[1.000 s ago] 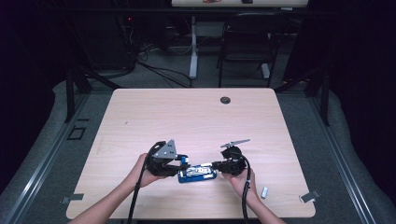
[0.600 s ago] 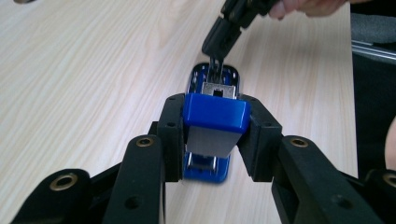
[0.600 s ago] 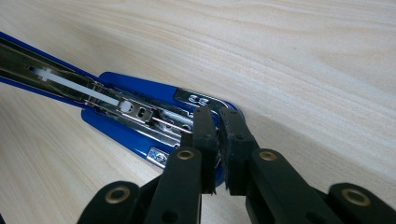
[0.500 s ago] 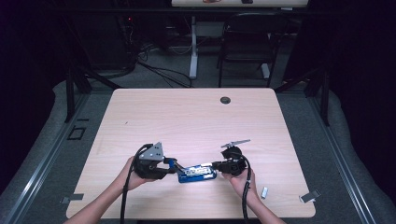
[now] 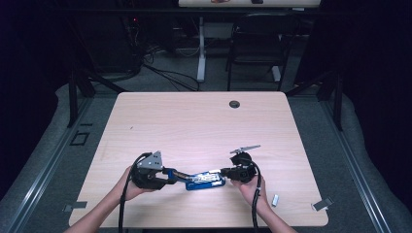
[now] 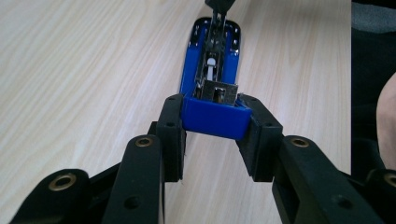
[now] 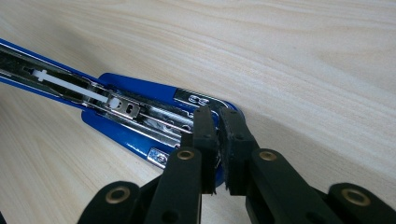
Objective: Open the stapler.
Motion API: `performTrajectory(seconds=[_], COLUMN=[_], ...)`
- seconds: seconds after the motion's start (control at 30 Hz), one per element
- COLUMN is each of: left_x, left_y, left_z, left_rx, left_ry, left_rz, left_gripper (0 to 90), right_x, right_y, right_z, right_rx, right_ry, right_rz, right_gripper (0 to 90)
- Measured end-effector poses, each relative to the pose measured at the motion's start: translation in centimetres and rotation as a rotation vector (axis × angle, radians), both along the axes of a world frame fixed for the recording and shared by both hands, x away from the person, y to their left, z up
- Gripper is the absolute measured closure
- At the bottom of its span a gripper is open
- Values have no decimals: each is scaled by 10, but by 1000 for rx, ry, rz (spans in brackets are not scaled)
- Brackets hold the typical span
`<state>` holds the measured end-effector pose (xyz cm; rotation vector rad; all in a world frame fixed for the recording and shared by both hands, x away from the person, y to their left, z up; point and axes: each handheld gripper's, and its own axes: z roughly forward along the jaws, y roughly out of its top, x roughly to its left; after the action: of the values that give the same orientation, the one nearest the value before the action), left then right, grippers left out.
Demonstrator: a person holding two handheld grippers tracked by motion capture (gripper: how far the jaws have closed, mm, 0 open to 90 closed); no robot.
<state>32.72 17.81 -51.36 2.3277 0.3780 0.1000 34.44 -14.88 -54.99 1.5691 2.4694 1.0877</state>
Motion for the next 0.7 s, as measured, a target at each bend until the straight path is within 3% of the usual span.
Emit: performTrajectory(seconds=[0.07, 0.13, 0.17, 0.23, 0.47, 0.6, 0.7], left_x=[0, 0, 0, 0, 2, 5, 6], left_y=[2, 5, 7, 10, 14, 15, 15], left_z=[-2, -5, -8, -16, -21, -27, -28], left_rx=[6, 57, 58, 124, 109, 136, 166], left_ry=[8, 3, 17, 18, 37, 60, 56], left_rz=[-2, -9, -2, 0, 1, 6, 10], left_gripper=[652, 654, 654, 658, 672, 673, 672], right_x=[0, 0, 0, 0, 1, 1, 1], right_y=[0, 0, 0, 0, 0, -1, 0], right_z=[0, 0, 0, 0, 0, 0, 0], right_rx=[1, 2, 2, -1, 3, 12, 7], right_ry=[1, 3, 4, 2, 9, 14, 14], right_rz=[3, 2, 2, -4, -5, -5, -6], right_gripper=[864, 864, 864, 864, 864, 864, 863])
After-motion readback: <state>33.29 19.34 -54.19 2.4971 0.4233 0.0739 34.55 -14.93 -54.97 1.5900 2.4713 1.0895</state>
